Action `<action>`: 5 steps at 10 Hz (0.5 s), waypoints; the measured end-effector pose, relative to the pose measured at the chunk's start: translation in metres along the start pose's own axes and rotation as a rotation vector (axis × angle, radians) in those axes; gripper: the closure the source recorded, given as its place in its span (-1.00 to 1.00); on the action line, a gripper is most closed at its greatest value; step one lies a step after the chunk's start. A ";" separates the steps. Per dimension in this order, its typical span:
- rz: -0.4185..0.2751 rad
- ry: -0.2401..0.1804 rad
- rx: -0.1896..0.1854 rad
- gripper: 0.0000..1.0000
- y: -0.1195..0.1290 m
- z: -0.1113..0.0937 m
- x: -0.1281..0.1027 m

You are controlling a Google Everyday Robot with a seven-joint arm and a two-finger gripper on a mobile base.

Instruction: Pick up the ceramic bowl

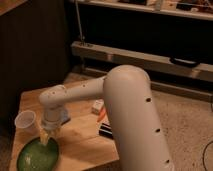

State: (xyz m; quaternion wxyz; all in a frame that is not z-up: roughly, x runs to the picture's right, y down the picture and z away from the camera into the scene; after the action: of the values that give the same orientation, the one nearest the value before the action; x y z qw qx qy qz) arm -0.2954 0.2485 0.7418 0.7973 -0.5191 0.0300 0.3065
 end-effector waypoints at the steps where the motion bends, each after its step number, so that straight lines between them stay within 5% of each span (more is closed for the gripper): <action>1: -0.003 0.006 -0.001 -0.10 0.001 0.005 -0.001; 5: -0.010 0.023 -0.019 -0.08 0.002 0.019 0.001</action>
State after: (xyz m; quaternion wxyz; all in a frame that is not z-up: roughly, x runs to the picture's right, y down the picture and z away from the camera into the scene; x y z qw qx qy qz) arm -0.3005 0.2655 0.7488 0.7936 -0.5301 0.0336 0.2968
